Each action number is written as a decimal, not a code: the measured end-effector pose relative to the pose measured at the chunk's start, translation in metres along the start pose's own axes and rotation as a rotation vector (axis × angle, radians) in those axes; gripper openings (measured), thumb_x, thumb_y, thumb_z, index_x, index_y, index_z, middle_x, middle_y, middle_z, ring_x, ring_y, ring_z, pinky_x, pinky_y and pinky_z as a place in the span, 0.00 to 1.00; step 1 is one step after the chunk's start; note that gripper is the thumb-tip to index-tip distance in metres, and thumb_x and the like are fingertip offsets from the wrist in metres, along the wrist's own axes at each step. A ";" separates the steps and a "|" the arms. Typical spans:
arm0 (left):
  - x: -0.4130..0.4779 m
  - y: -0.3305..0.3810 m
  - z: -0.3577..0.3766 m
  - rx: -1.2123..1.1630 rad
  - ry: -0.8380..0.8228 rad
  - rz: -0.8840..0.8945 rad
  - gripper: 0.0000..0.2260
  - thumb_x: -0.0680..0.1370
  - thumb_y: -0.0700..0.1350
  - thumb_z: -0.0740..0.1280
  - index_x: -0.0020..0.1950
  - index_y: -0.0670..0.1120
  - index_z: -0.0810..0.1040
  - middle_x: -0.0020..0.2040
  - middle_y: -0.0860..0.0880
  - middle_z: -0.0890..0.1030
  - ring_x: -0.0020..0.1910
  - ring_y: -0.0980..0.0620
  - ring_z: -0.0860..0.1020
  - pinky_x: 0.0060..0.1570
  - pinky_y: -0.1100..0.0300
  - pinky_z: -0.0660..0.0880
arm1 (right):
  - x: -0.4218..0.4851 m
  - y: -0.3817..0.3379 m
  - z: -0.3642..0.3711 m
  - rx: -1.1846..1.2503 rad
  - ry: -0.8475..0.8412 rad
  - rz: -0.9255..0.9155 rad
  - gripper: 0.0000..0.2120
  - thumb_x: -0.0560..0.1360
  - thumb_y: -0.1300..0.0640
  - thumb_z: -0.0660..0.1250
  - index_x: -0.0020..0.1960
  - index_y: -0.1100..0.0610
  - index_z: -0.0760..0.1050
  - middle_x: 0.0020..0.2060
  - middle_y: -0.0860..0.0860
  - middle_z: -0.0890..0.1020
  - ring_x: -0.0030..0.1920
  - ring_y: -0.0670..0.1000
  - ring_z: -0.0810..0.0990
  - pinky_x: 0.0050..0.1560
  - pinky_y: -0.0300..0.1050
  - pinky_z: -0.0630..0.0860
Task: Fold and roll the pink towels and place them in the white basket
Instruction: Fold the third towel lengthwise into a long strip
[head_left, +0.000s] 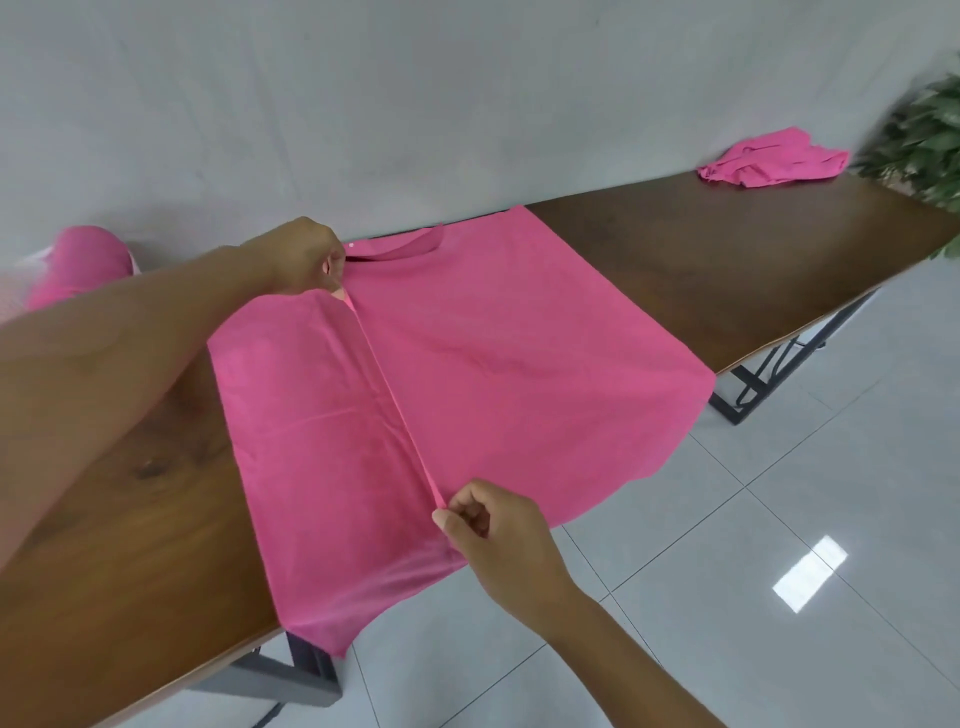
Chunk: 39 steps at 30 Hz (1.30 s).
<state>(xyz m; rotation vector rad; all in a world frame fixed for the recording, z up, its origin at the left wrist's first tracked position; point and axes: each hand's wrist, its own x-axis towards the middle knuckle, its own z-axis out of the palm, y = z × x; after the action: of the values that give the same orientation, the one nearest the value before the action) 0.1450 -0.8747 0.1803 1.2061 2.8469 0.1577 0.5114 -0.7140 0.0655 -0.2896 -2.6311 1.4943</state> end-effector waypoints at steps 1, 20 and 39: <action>-0.005 -0.006 0.000 0.005 0.004 0.003 0.08 0.71 0.43 0.80 0.39 0.45 0.82 0.40 0.48 0.81 0.43 0.45 0.79 0.47 0.53 0.76 | -0.001 -0.005 0.007 -0.001 -0.009 -0.002 0.07 0.78 0.50 0.70 0.42 0.51 0.77 0.33 0.44 0.80 0.36 0.44 0.78 0.39 0.35 0.74; -0.109 -0.088 0.033 0.104 -0.100 -0.138 0.07 0.74 0.44 0.77 0.45 0.41 0.85 0.48 0.44 0.83 0.49 0.42 0.80 0.50 0.52 0.75 | -0.025 -0.054 0.121 -0.111 -0.397 -0.102 0.14 0.81 0.46 0.62 0.61 0.51 0.79 0.54 0.44 0.85 0.51 0.42 0.83 0.50 0.36 0.80; -0.207 -0.008 0.083 -0.181 0.015 -0.278 0.02 0.78 0.45 0.73 0.47 0.50 0.86 0.46 0.58 0.81 0.44 0.60 0.77 0.47 0.62 0.69 | 0.044 -0.013 0.016 -0.110 -0.443 -0.162 0.07 0.79 0.50 0.67 0.56 0.46 0.81 0.43 0.41 0.83 0.45 0.43 0.82 0.50 0.40 0.77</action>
<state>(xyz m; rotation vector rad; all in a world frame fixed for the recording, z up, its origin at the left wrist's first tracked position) 0.2904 -1.0226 0.0970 0.7721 2.8982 0.4020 0.4640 -0.7241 0.0684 0.2765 -2.9842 1.5054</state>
